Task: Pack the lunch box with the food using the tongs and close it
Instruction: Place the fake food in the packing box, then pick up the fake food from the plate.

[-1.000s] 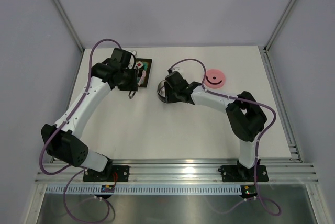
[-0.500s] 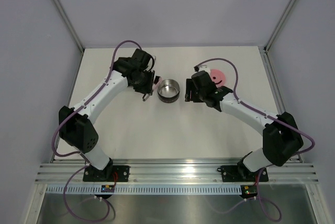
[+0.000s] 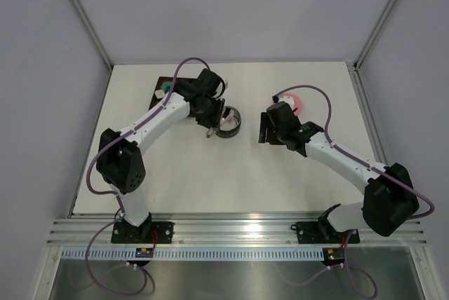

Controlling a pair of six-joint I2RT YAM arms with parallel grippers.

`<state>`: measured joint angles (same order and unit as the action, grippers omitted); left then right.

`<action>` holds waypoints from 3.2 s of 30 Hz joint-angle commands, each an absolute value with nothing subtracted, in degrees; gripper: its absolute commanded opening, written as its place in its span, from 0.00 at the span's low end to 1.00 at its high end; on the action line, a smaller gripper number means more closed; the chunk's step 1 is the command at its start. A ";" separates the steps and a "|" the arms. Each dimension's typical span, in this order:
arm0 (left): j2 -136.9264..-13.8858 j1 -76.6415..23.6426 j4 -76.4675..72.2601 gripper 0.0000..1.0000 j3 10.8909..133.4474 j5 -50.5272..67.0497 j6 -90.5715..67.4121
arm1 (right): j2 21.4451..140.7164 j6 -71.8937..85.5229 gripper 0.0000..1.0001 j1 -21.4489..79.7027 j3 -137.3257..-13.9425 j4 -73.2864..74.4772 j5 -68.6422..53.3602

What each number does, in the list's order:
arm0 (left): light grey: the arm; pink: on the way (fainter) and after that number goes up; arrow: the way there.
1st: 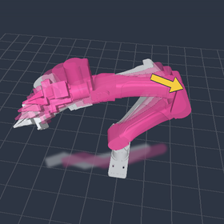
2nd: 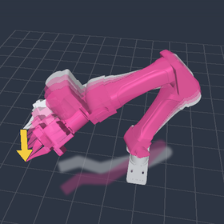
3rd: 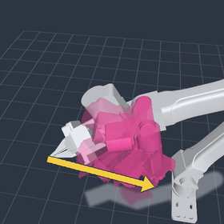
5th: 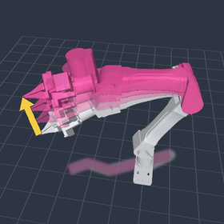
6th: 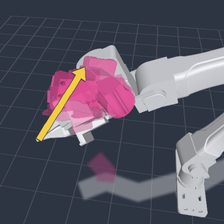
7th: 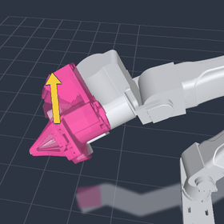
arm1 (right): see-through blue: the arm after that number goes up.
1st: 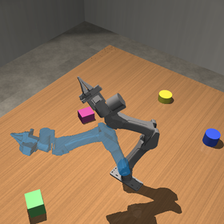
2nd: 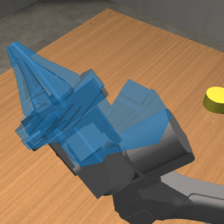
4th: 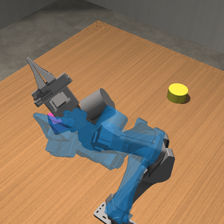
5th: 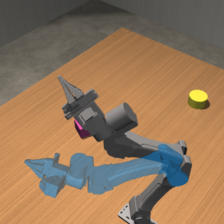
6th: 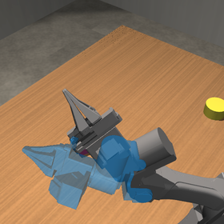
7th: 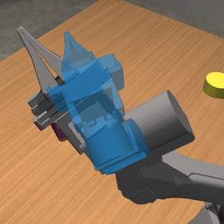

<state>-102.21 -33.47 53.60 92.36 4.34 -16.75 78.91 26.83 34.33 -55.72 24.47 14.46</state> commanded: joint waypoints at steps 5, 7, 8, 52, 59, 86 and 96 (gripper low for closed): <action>-102.48 -34.10 49.57 0.21 95.01 6.85 -17.67 | 76.55 27.68 0.70 34.10 -55.46 25.05 16.26; -102.48 -34.19 49.48 0.29 95.01 7.12 -17.67 | 76.82 27.60 0.70 34.10 -55.46 25.14 16.17; -102.48 -34.19 49.57 0.31 95.01 7.21 -17.67 | 76.82 27.60 0.70 34.10 -55.46 25.14 16.17; -93.78 -18.73 53.35 0.00 85.35 -10.36 -16.26 | 76.82 27.25 0.70 34.10 -55.54 24.35 13.62; -96.59 -15.38 53.70 0.10 86.22 -11.95 -17.23 | 77.26 27.07 0.70 34.10 -55.90 24.08 12.92; -99.93 -12.83 50.01 0.34 84.02 -11.34 -18.90 | 77.43 27.60 0.70 34.10 -54.84 23.38 12.39; -101.78 -12.22 49.04 0.36 84.64 -10.72 -19.42 | 77.34 27.77 0.70 34.19 -54.58 23.20 12.30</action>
